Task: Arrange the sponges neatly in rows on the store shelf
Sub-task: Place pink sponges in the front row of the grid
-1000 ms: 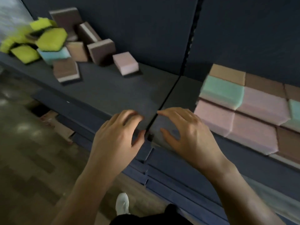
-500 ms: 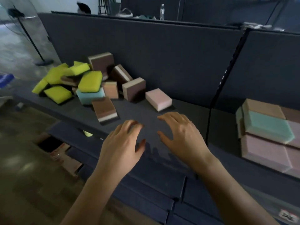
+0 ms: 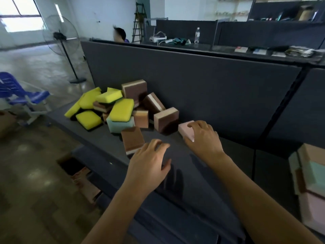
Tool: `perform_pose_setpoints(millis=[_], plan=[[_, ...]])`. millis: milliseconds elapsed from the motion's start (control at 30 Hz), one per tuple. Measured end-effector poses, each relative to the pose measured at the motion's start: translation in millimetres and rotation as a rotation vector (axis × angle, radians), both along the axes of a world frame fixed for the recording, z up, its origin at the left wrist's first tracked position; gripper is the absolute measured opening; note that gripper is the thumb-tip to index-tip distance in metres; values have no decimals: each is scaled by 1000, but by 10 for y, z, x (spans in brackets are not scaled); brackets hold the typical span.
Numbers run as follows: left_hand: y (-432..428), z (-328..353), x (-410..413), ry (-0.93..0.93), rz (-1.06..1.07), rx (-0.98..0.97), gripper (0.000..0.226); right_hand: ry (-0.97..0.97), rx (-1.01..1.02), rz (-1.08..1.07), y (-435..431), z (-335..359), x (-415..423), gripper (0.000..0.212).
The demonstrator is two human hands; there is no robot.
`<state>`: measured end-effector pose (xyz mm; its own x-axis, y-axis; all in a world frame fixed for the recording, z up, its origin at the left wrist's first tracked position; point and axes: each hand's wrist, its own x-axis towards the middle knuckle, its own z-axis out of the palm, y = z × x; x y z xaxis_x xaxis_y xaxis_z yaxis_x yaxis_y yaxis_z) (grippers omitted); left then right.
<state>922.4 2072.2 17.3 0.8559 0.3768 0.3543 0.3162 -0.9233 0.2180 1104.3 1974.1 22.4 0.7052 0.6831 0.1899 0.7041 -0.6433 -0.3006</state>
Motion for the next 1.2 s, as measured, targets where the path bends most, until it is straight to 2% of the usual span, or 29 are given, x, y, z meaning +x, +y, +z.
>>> perform_pose_setpoints(millis=[200, 400, 533, 667, 933, 1100, 1200], plan=[[137, -55, 250, -10, 32, 9, 44, 104, -32, -90, 203, -121, 209, 73], [391, 5, 531, -31, 18, 48, 45, 128, -36, -95, 223, -125, 218, 62], [703, 103, 778, -59, 17, 92, 54, 126, 76, -79, 75, -4, 47, 72], [935, 83, 1024, 22, 5, 122, 67, 119, 169, -110, -1, 44, -166, 71], [969, -45, 1151, 31, -103, 56, 69, 71, 216, -245, 68, -51, -315, 72], [1054, -93, 1179, 100, -110, 150, 52, 65, 219, -303, 93, -93, -417, 72], [1047, -112, 1144, 27, -172, 116, 34, 56, 222, -332, 106, -111, -467, 71]])
